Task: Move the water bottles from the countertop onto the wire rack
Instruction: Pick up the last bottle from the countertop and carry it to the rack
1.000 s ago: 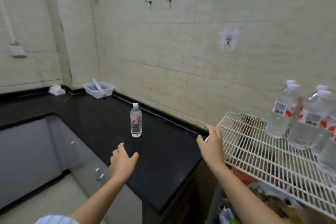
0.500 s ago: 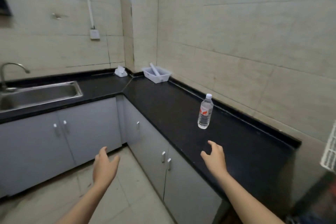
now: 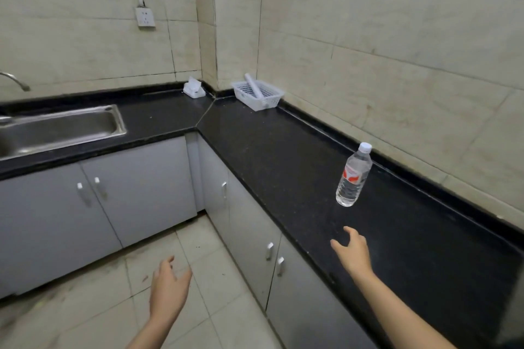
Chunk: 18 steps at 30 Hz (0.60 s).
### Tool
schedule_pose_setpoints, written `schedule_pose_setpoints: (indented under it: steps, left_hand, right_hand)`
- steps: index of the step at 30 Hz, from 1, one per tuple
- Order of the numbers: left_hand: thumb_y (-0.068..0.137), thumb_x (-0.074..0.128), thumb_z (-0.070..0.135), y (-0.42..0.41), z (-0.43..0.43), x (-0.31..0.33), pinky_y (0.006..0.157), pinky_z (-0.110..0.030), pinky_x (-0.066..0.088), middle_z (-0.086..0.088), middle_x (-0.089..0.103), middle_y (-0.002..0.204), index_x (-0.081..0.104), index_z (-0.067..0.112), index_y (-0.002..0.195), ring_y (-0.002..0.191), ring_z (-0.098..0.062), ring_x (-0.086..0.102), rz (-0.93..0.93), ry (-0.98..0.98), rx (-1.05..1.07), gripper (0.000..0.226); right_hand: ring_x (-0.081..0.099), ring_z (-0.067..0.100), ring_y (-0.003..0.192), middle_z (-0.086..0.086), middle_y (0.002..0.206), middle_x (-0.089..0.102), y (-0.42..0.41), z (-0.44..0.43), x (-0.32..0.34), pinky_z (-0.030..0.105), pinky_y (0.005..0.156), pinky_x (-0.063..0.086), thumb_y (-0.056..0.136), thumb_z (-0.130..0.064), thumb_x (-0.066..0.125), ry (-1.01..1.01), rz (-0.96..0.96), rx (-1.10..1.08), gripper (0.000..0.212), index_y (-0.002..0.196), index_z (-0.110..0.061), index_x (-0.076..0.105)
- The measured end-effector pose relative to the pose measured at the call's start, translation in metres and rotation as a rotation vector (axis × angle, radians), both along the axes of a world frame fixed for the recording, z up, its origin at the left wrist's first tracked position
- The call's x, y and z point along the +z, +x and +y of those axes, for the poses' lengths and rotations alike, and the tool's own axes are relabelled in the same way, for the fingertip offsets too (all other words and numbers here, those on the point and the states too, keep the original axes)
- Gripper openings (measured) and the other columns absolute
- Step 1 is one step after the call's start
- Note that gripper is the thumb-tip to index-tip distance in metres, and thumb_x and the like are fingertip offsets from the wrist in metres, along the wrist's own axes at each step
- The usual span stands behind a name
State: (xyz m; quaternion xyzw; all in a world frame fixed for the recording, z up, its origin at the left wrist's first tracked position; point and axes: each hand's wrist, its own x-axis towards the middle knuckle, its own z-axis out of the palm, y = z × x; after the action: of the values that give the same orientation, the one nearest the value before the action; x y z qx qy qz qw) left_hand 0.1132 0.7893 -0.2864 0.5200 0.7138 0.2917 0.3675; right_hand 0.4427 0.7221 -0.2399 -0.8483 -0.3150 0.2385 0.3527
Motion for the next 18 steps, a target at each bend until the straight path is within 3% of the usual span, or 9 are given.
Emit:
schedule_pose_setpoints:
  steps: [4,9,13,18]
  left_hand:
    - [0.085,0.056,0.016,0.037,0.067,0.007,0.093,-0.042,0.040,-0.023,0.047,0.130,0.039,0.003,0.132,0.109,-0.035,0.052,0.048,0.029,-0.023,0.051]
    - [0.085,0.055,0.014,0.098,0.137,0.019,0.096,-0.042,0.039,-0.021,0.044,0.135,0.041,0.003,0.130,0.116,-0.036,0.050,0.060,0.036,-0.080,0.048]
    - [0.088,0.053,0.012,0.148,0.163,0.018,0.095,-0.041,0.040,-0.019,0.042,0.138,0.039,0.003,0.133,0.118,-0.036,0.050,-0.002,0.023,-0.138,0.048]
    - [0.088,0.052,0.012,0.187,0.175,0.009,0.088,-0.038,0.045,-0.016,0.042,0.138,0.040,0.007,0.133,0.118,-0.032,0.049,-0.047,0.003,-0.213,0.047]
  right_hand:
    - [0.039,0.038,0.126,0.025,0.135,0.040,0.053,0.057,-0.005,0.042,0.104,0.032,0.082,-0.015,0.064,0.078,0.039,-0.124,0.057,0.133,-0.003,0.040]
    - [0.041,0.039,0.124,0.027,0.132,0.044,0.108,0.113,-0.004,0.044,0.100,0.035,0.078,-0.017,0.069,0.139,0.072,-0.249,0.062,0.131,-0.002,0.040]
    - [0.037,0.038,0.128,0.023,0.141,0.033,0.137,0.142,-0.004,0.047,0.105,0.032,0.076,-0.019,0.072,0.165,0.108,-0.295,0.077,0.139,-0.008,0.028]
    - [0.038,0.036,0.129,0.021,0.143,0.032,0.160,0.160,-0.009,0.048,0.107,0.033,0.069,-0.017,0.078,0.223,0.097,-0.327,0.089,0.140,-0.010,0.025]
